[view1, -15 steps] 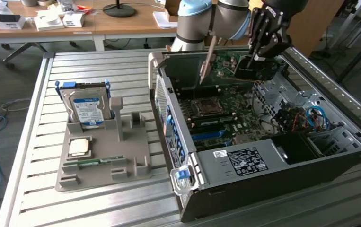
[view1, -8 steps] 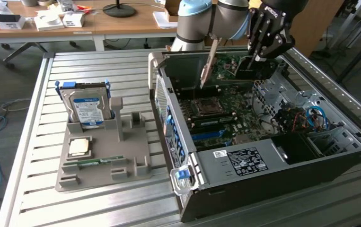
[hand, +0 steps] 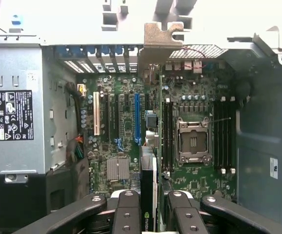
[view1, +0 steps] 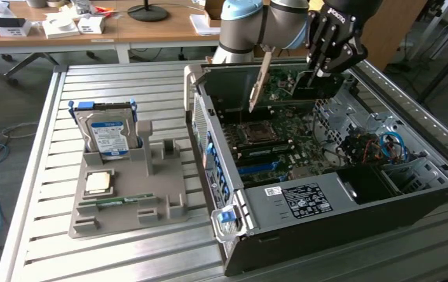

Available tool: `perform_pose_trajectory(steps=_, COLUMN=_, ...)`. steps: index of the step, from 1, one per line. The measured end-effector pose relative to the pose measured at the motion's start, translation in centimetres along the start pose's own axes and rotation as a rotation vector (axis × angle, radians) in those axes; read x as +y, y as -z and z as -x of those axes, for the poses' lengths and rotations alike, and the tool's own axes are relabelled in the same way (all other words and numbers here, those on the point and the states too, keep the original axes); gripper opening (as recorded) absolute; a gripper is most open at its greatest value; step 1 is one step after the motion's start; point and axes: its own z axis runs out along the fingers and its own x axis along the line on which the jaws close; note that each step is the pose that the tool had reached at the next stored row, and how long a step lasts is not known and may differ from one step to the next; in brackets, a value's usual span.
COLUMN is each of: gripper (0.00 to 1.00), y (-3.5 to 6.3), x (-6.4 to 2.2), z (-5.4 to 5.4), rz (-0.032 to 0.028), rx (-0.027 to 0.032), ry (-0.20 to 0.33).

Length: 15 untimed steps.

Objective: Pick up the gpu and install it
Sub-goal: 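Insert the gpu into the slot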

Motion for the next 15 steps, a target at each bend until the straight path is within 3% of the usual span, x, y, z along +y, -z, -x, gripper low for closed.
perform_pose_trajectory(steps=5, gripper=0.26, y=-0.55, x=-0.01, z=0.0, rz=-0.0019, rx=-0.0040, ry=0.023)
perform_pose_trajectory(steps=15, gripper=0.26, y=-1.70, x=0.01, z=-0.1, rz=-0.0023, rx=-0.0058, ry=0.046)
